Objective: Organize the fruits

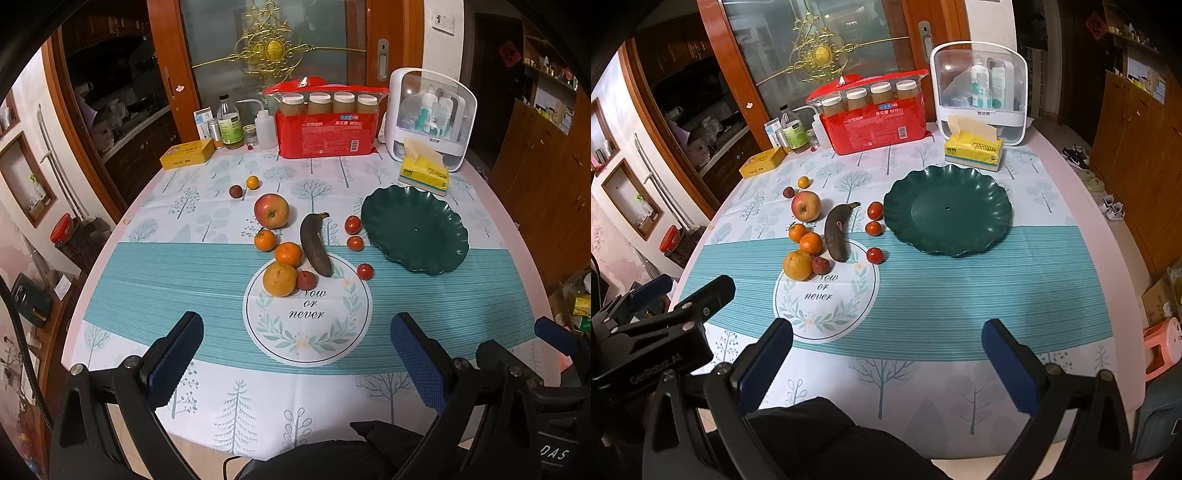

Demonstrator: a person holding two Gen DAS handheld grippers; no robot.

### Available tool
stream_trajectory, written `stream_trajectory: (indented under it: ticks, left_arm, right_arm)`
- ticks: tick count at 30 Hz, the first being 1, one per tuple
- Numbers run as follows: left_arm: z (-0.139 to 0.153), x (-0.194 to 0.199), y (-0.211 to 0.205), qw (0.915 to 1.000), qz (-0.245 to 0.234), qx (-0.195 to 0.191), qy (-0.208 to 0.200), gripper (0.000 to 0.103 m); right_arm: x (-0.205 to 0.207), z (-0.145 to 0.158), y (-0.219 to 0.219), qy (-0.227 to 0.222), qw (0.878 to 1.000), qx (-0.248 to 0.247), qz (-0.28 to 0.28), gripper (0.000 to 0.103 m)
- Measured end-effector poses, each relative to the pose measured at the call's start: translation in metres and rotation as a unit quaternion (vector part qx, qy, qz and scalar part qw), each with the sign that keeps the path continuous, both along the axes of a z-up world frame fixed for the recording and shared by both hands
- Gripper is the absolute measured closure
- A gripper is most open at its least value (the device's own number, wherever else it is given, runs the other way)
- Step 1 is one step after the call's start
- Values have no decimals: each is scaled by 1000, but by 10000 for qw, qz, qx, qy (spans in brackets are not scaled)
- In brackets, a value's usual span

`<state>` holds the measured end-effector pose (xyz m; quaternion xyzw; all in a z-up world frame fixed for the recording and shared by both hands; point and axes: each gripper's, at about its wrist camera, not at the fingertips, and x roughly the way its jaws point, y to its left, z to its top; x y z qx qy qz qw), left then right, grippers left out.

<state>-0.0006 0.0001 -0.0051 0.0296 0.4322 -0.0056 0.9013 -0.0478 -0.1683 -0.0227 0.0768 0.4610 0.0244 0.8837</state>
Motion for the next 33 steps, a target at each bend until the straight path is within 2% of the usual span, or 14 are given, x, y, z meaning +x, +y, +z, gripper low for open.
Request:
stream_trajectory:
  ticks: [9,21,33]
  left_arm:
    - [-4,-12,5,9999,138,5,12,2]
    - [-4,-19,5,9998,176,-60,60,2]
    - [-9,-9,13,9993,238,-40,295,2]
  right_arm:
    - [4,10,-4,29,10000,17,85,0]
    - [-6,-5,1,137,9998,-39,108,0]
    - [4,-8,13,132,9993,-245,259,0]
